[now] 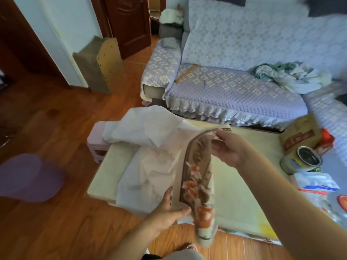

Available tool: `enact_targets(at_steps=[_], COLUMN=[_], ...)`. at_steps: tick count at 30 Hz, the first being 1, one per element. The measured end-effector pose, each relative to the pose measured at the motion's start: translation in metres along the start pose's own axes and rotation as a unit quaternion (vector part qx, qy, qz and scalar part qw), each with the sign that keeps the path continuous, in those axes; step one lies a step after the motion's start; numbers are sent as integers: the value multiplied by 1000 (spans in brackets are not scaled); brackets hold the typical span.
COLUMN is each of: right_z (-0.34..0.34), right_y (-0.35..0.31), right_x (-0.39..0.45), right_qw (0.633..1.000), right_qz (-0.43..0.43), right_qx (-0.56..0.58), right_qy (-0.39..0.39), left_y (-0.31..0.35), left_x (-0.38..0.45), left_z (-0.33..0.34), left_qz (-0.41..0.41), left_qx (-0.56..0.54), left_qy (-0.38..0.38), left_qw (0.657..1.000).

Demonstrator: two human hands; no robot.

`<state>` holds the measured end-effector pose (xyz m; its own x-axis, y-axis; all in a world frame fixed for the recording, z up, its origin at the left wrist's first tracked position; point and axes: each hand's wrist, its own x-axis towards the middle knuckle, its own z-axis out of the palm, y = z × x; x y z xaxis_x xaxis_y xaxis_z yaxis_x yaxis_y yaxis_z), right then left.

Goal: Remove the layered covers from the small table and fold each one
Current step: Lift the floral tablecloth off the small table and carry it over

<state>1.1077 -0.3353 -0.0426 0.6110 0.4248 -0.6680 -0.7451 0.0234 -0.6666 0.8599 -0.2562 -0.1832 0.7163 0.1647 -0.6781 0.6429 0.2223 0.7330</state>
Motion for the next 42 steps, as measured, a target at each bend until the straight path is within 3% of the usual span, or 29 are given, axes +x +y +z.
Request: enact_targets(at_steps=[3, 5, 7, 10, 13, 17, 21, 23, 26, 28, 29, 31, 33, 34, 36, 37, 39, 42], right_z=[23, 30, 31, 32, 42, 45, 19, -18, -92, -133, -144, -135, -113, -103, -94, -92, -92, -95], right_y=[-18, -22, -26, -25, -22, -25, -36, -39, -24, -3, 5, 24, 52, 65, 93, 105, 126, 133], right_x=[-14, -15, -15, -15, -16, -9, 8, 21, 32, 27, 21, -11, -59, -82, -106, -107, -98, -91], right_qw=[997, 995, 991, 984, 981, 980, 986, 987, 973, 892, 854, 903, 979, 994, 993, 994, 992, 975], right_qz=[2, -1, 3, 16, 14, 2, -30, -55, -43, -39, -60, -136, -57, 5, 70, 78, 43, 44], right_qx=[76, 101, 132, 179, 195, 197, 156, 109, -115, -347, -395, -266, -129, -94, -92, -78, -5, 126], right_qy=[0, 14, 19, 12, 9, 18, 52, 104, 196, 287, 333, 308, 146, 63, 7, 19, 115, 175], left_y=[23, 29, 24, 17, 16, 21, 31, 52, 97, 119, 125, 130, 126, 121, 109, 104, 91, 65], left_x=[6, 6, 6, 5, 3, -2, -19, -33, -52, -49, -43, -25, -10, -6, -1, -1, -3, -9], left_z=[7, 4, 3, 8, 17, 5, -37, -45, -33, -10, 5, 35, 63, 75, 93, 100, 109, 108], left_qz=[48, 34, -8, -130, -169, -129, 12, 106, 240, 293, 309, 325, 317, 307, 278, 267, 259, 271], left_qx=[-94, -185, -271, -327, -393, -439, -444, -399, -110, 88, 157, 241, 269, 282, 352, 385, 396, 343], left_qy=[-25, -33, -64, -25, -12, 14, 96, 178, 263, 225, 190, 155, 135, 113, 28, -29, -132, -139], left_qw=[994, 982, 960, 936, 904, 889, 891, 893, 928, 925, 918, 901, 899, 902, 894, 883, 871, 889])
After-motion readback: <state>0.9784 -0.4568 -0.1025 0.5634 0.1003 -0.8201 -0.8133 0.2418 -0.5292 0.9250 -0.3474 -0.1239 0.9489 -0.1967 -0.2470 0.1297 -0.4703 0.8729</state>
